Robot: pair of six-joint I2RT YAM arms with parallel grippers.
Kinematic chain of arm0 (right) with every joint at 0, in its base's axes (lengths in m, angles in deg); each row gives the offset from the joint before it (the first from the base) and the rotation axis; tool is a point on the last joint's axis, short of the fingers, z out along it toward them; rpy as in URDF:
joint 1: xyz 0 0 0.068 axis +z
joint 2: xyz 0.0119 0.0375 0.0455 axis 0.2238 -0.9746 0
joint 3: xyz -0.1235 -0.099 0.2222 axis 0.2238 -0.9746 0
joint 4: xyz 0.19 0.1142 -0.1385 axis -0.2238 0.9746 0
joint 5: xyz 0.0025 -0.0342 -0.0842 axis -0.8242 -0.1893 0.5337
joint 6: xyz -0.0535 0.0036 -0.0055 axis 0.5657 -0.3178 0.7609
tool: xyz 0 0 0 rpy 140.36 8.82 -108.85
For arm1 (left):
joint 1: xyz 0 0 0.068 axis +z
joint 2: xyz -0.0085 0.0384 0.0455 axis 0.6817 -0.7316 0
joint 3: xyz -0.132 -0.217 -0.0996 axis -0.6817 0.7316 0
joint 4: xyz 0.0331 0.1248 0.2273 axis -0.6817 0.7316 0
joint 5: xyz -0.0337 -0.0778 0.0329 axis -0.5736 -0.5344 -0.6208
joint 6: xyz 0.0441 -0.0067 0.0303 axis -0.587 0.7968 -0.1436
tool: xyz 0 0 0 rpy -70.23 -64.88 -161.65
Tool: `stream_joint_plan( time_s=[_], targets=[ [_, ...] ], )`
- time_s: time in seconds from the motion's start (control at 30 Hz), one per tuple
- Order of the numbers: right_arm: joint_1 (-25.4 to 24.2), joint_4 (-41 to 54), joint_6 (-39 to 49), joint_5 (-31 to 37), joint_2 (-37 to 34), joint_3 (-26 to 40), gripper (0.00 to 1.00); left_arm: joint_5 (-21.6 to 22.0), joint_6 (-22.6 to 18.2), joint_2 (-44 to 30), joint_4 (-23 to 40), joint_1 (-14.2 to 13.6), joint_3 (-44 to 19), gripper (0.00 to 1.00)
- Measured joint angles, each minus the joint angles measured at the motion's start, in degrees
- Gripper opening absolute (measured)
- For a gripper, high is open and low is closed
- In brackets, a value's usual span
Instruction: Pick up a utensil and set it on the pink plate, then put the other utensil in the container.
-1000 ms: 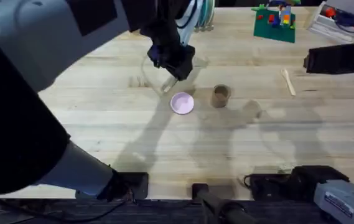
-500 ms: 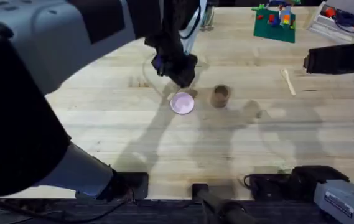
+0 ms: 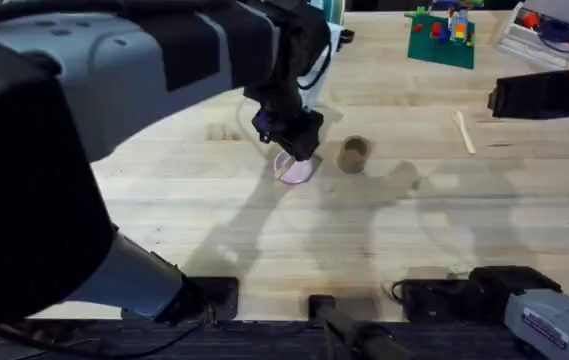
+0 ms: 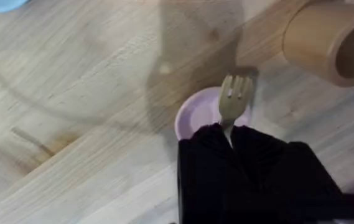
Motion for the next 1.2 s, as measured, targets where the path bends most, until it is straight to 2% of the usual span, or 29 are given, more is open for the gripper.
stream_joint_plan(
  time_s=[0.23, 0.9, 1.07, 1.2],
  targets=[
    [0.00, 0.00, 0.00, 0.00, 0.00, 0.00, 0.995, -0.15, 0.85, 0.00, -1.13, -2.30, 0.00, 0.044],
    [0.00, 0.01, -0.02, 0.00, 0.00, 0.00, 0.995, -0.09, 1.09, 0.00, -3.50, -2.29, 3.34, 0.044],
    [0.00, 0.00, 0.00, 0.00, -0.01, 0.00, 0.995, 0.71, 1.25, 0.00, -3.76, -2.29, 3.34, 0.113],
    [0.00, 0.01, 0.00, 0.00, -0.02, 0.00, 0.995, 1.64, 1.27, 0.00, -3.76, -2.29, 3.34, 0.119]
  ],
)
